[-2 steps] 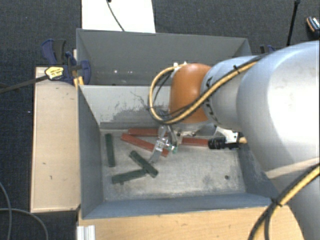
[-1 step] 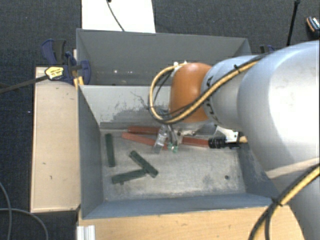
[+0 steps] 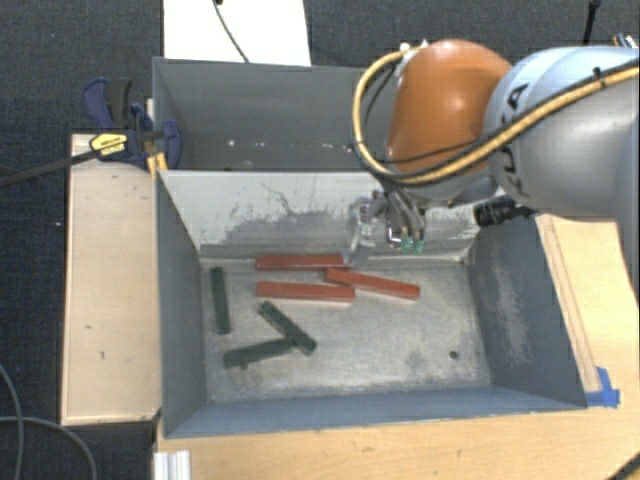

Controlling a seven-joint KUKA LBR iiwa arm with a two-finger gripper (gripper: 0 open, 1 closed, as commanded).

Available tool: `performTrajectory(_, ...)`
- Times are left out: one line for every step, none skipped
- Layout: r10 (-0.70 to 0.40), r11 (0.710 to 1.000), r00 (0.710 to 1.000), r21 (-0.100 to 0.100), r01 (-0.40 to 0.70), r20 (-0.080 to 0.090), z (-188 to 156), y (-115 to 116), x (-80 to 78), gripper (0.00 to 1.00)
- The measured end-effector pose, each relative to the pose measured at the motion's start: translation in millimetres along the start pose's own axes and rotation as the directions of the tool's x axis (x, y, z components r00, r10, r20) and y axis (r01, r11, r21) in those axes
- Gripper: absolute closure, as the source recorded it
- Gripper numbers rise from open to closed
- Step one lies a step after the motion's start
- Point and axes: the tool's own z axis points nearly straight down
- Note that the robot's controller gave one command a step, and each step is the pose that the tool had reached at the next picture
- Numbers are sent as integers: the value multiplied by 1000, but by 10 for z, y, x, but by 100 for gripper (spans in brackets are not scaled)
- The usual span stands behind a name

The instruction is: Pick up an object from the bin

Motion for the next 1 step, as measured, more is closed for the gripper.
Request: performTrajectory(-2, 1000, 1000, 2, 2, -7, 36, 1, 16, 0)
